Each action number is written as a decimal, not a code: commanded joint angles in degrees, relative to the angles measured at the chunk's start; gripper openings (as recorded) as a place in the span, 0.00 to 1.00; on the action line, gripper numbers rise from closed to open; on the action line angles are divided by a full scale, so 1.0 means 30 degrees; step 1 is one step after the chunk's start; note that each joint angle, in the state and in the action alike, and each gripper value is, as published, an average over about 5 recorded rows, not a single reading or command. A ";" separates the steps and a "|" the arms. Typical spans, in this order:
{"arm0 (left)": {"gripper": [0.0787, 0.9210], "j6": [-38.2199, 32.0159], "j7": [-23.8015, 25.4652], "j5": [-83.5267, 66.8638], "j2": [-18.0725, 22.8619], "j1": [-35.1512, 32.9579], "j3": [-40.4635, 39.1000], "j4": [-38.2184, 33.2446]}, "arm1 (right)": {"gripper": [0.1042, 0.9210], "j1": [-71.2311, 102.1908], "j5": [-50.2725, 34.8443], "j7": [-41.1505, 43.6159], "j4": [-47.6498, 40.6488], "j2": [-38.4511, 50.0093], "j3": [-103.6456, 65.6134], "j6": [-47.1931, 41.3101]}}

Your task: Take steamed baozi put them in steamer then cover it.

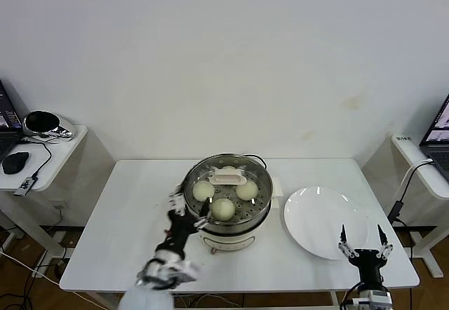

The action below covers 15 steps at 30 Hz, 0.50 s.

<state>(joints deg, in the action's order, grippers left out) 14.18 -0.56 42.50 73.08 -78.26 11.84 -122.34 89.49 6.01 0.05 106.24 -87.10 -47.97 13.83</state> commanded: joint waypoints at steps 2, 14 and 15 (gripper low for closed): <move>0.88 -0.6168 -0.5343 -1.5161 -0.0041 -0.8899 0.6250 -0.2357 | 0.88 0.1009 -0.0239 0.0254 0.0165 0.0723 0.0962 0.0325; 0.88 -0.7579 -0.4032 -1.8213 0.0762 -1.0906 0.6600 -0.0276 | 0.88 0.2863 -0.1723 0.1826 0.0479 0.1533 0.2148 0.0799; 0.88 -0.7624 -0.3972 -1.8193 0.0818 -1.0955 0.6600 -0.0135 | 0.88 0.3025 -0.1922 0.2089 0.0508 0.1543 0.2229 0.0837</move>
<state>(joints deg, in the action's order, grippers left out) -2.34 -12.13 2.26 74.39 -101.34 26.82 -124.80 94.11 3.69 2.23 107.40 -83.85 -44.01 15.61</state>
